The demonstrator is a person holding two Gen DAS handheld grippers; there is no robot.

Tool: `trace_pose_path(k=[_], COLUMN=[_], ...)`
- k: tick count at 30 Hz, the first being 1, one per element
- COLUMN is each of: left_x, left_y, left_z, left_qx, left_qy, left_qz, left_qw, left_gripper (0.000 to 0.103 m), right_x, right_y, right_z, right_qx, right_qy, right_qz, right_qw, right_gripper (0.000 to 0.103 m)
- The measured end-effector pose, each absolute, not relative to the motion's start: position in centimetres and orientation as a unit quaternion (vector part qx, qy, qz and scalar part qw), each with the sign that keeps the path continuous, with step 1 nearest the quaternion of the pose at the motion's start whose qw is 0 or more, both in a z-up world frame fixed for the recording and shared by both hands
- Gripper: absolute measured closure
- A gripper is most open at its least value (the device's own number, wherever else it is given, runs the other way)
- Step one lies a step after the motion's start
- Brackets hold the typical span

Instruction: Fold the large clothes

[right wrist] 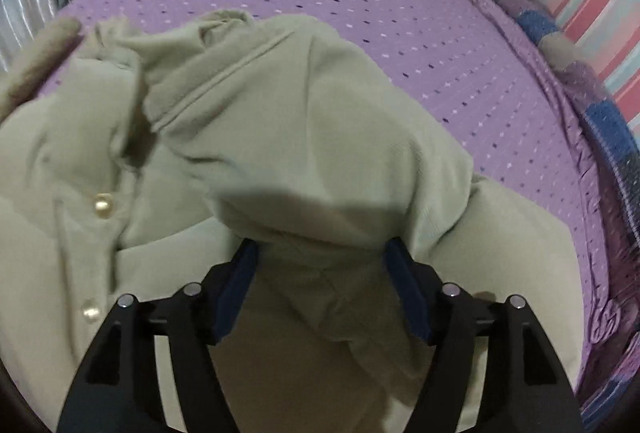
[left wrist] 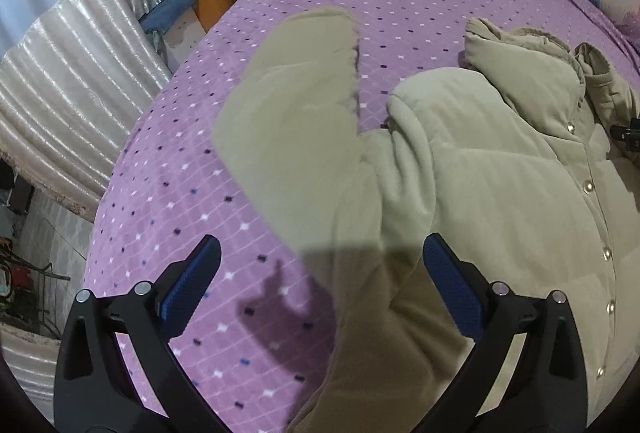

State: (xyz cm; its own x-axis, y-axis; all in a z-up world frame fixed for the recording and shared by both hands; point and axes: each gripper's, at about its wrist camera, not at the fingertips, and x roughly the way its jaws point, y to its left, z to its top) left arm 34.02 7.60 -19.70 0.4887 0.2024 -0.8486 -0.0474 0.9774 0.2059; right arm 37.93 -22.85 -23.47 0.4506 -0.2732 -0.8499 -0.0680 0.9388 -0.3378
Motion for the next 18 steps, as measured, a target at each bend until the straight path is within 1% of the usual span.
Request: trace_pose_path(k=[1, 2, 3, 4, 5, 6, 8, 11, 14, 18], left_x=[34.1, 34.1, 34.1, 33.9, 33.8, 33.5, 33.1, 32.3, 31.2, 29.4], left_y=[7.3, 7.0, 6.8, 6.6, 6.6, 6.5, 6.4, 6.7, 7.2, 8.5], left_z=[-19.7, -19.8, -19.8, -19.9, -19.9, -20.0, -19.9, -19.3, -18.5, -17.2], left_qx=[0.078, 0.078, 0.079, 0.079, 0.080, 0.082, 0.084, 0.076, 0.069, 0.063], left_qy=[0.500, 0.499, 0.500, 0.501, 0.502, 0.502, 0.499, 0.496, 0.490, 0.481], left_qz=[0.069, 0.068, 0.066, 0.065, 0.065, 0.066, 0.066, 0.067, 0.068, 0.076], left_qw=[0.860, 0.860, 0.860, 0.859, 0.859, 0.859, 0.860, 0.862, 0.866, 0.871], left_gripper=[0.003, 0.003, 0.003, 0.003, 0.003, 0.003, 0.003, 0.003, 0.003, 0.003], right_x=[37.9, 38.0, 38.1, 38.4, 38.2, 37.9, 36.1, 33.3, 31.1, 29.0], right_y=[-23.1, -23.5, -24.0, -24.4, -25.0, -25.4, -25.9, -25.1, -23.4, -19.1], right_z=[-23.6, -23.8, -23.9, -23.8, -23.3, -22.7, -20.7, -17.6, -15.4, -14.0], right_qx=[-0.160, -0.150, -0.133, -0.113, -0.086, -0.059, -0.031, -0.027, -0.021, -0.025], right_qy=[0.518, 0.516, 0.517, 0.519, 0.519, 0.515, 0.493, 0.461, 0.450, 0.445], right_qz=[-0.060, -0.055, -0.049, -0.045, -0.038, -0.029, -0.013, 0.009, 0.042, 0.090], right_qw=[0.838, 0.842, 0.844, 0.846, 0.850, 0.855, 0.869, 0.887, 0.892, 0.890], right_gripper=[0.038, 0.051, 0.065, 0.074, 0.088, 0.094, 0.095, 0.096, 0.096, 0.096])
